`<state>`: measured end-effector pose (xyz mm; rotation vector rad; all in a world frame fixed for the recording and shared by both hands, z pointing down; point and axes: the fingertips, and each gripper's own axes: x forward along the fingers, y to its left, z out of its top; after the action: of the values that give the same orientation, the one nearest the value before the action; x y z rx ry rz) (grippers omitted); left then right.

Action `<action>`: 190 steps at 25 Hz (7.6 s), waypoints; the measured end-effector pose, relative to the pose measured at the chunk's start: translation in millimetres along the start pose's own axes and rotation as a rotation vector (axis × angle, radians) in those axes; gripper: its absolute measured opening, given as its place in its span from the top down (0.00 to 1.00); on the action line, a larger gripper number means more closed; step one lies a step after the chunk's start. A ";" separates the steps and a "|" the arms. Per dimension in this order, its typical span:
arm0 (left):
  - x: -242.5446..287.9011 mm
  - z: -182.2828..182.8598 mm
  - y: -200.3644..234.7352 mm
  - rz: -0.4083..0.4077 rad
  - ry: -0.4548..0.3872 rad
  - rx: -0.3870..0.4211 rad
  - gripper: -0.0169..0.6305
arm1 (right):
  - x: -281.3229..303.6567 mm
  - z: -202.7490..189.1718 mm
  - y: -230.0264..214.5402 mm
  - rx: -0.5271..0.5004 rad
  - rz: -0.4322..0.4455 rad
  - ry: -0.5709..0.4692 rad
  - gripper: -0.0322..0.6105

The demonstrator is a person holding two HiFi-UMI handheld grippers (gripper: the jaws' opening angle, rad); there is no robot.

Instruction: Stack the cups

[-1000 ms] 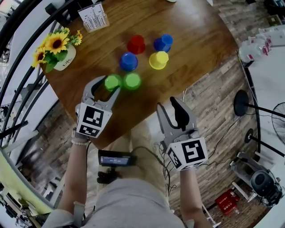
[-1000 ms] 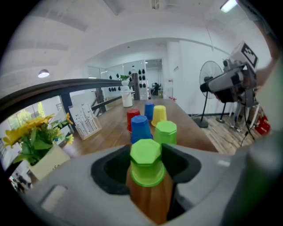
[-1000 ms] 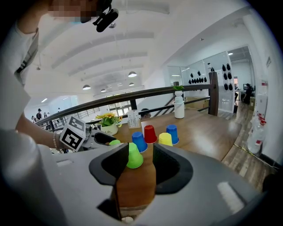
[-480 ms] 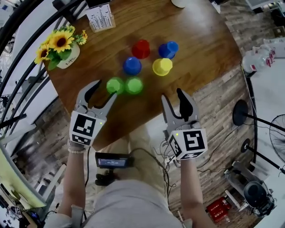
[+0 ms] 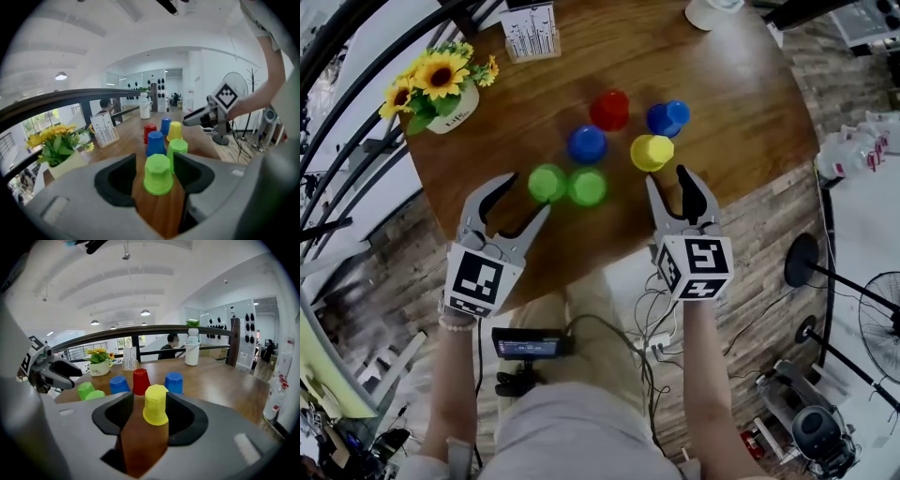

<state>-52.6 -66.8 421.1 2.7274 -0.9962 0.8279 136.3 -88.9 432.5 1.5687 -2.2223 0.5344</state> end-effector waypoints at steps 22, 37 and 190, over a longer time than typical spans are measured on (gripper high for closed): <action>-3.9 1.4 6.8 0.083 0.002 -0.046 0.60 | 37.2 -6.7 -10.5 -0.019 0.068 0.063 0.63; -8.9 1.6 7.7 0.065 -0.008 -0.045 0.61 | 13.6 -10.7 23.9 -0.046 0.133 0.076 0.63; -44.8 6.9 3.6 0.021 -0.069 -0.052 0.63 | -24.4 29.3 85.0 -0.114 0.164 -0.027 0.63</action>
<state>-80.1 -46.5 391.1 2.7231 -1.0463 0.7045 61.2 -57.7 387.0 1.3530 -2.3709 0.4253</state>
